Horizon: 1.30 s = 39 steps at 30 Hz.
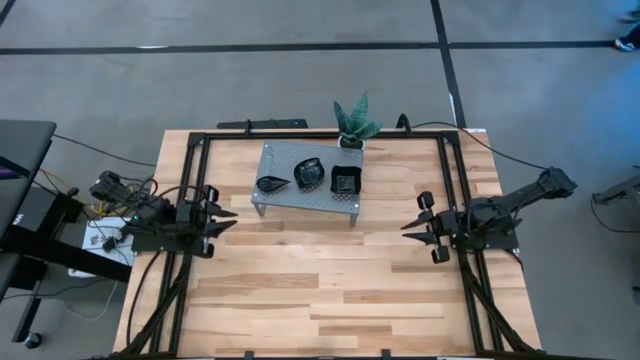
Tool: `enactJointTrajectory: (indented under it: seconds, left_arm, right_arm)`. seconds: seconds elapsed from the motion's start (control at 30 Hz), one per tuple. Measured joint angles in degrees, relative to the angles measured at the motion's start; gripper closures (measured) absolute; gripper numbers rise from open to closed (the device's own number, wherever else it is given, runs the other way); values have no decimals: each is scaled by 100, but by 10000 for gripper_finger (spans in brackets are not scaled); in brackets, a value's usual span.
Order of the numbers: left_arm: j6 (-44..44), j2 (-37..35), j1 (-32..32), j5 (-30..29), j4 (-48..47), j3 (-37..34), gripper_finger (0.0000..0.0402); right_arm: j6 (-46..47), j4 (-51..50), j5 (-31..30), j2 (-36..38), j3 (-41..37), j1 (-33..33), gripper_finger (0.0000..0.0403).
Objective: Pick & Place Mini shaped plates
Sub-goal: Return to Home Position
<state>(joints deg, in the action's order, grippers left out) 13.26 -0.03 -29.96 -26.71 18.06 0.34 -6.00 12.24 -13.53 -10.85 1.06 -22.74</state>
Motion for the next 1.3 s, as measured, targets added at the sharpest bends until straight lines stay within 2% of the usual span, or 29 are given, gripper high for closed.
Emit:
enactJointTrajectory:
  seconds: [0.33,0.83,0.9,0.97,1.03,1.1,1.17,1.3]
  left_arm:
    - [-61,196,39,0,-1,0,325]
    - [97,883,37,-51,28,0,325]
    - [131,894,39,-281,189,0,325]
    - [131,893,38,-790,554,0,325]
    - [137,868,39,-1672,886,0,325]
    - [151,830,39,-2820,1028,0,325]
    - [77,813,42,-3520,1023,0,325]
    - [-449,817,39,-3357,1007,0,325]
  right_arm:
    - [0,-23,1,0,17,0,332]
    - [0,-23,1,0,28,0,332]
    - [0,-23,1,0,28,0,332]
    - [0,-23,1,0,28,0,332]
    - [0,-23,1,0,28,0,332]
    - [0,-23,1,0,28,0,332]
    - [0,-23,1,0,31,0,332]
    - [0,-21,1,0,37,0,332]
